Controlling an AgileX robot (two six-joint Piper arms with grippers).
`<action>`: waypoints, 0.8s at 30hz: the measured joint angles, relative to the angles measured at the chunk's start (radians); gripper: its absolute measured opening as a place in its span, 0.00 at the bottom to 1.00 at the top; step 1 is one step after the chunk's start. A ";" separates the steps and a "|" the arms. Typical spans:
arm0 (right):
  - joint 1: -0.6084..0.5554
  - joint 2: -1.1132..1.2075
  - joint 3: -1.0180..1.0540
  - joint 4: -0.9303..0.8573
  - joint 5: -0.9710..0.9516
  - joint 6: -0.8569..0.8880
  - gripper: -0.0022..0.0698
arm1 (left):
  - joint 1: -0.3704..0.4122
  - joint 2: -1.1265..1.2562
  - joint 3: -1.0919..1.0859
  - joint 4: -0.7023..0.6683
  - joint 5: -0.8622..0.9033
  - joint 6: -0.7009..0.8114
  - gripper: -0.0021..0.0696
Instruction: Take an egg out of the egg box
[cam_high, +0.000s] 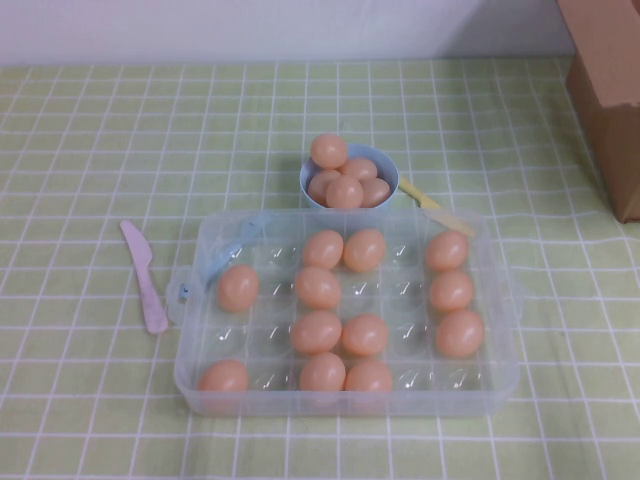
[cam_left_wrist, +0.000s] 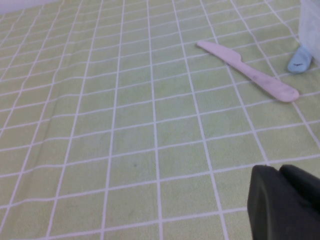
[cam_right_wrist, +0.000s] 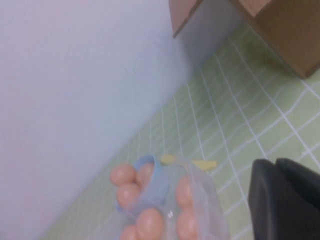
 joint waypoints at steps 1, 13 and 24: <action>0.000 0.000 0.000 0.036 -0.024 0.000 0.01 | 0.000 0.000 0.000 0.000 0.000 0.000 0.02; 0.000 0.000 0.000 0.130 -0.041 0.000 0.01 | 0.000 0.000 0.000 0.000 0.000 0.000 0.02; 0.000 0.000 -0.041 0.060 0.081 -0.023 0.01 | 0.000 0.000 0.000 0.000 0.000 0.000 0.02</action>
